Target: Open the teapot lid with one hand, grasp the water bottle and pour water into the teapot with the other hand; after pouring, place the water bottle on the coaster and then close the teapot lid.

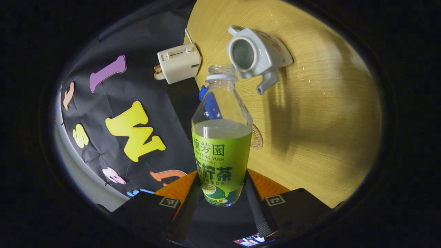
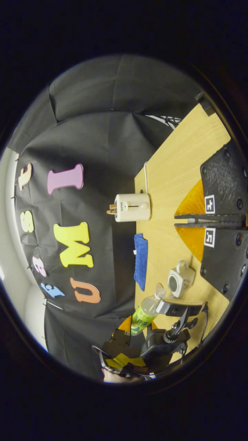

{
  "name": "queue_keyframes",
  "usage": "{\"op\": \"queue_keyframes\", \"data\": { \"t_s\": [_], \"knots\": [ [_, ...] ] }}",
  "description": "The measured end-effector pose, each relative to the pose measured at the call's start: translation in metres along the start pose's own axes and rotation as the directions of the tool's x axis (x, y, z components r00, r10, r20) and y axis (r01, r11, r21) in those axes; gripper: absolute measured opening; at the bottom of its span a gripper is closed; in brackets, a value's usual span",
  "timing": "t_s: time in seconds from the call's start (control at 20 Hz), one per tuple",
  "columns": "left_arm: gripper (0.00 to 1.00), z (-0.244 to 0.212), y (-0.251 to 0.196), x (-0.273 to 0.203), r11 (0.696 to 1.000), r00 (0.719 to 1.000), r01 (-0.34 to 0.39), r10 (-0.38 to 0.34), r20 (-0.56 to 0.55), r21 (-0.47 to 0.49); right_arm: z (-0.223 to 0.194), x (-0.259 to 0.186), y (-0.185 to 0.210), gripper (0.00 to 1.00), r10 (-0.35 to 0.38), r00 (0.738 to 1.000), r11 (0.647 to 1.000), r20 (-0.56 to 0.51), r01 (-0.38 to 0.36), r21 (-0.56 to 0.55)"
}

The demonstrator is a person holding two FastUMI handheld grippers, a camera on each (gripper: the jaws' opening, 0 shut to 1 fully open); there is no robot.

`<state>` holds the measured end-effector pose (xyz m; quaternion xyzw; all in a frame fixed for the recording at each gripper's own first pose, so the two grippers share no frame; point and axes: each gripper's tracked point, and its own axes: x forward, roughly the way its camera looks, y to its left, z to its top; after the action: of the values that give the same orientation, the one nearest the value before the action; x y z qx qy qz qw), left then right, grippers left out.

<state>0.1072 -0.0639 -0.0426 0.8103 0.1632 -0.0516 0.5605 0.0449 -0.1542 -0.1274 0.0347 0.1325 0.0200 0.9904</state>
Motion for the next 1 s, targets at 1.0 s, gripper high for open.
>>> {"op": "queue_keyframes", "data": {
  "t_s": [1.0],
  "knots": [
    [0.75,0.010,0.023,-0.011,0.980,0.996,-0.085,0.089,-0.015,0.178,-0.001,-0.006,0.001,0.00,0.001,1.000,1.000,-0.001,-0.001,-0.005]
  ]
}}
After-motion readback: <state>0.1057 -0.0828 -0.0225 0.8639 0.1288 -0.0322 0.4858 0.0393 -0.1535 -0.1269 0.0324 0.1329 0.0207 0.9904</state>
